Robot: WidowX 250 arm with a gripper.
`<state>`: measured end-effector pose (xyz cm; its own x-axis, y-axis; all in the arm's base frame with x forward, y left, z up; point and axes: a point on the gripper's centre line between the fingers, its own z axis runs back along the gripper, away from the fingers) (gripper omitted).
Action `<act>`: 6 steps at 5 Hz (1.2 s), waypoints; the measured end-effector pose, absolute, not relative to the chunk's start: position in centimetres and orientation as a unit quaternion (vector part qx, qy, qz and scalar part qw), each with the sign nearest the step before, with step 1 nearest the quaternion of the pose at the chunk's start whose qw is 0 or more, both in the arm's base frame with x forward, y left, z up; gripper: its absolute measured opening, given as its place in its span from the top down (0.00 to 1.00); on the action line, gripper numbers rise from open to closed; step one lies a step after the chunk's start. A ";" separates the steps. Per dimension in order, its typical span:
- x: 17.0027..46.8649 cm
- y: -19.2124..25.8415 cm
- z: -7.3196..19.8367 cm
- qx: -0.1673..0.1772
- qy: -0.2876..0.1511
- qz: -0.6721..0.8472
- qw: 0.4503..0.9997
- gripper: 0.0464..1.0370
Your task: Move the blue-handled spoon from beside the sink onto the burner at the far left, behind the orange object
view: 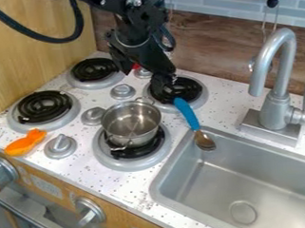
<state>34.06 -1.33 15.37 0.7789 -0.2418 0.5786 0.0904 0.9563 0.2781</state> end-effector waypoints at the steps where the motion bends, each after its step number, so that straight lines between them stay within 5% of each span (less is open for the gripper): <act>1: 33.9 -1.4 14.2 0.116 -0.303 -0.090 0.942 0.04; 3: 38.3 -3.6 11.8 0.072 -0.272 -0.095 0.955 0.04; 6: 45.2 -6.1 10.9 0.052 -0.292 0.011 0.955 0.04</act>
<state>45.23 -6.08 10.91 0.8290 -0.0087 0.5591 -0.0523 0.9943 0.0930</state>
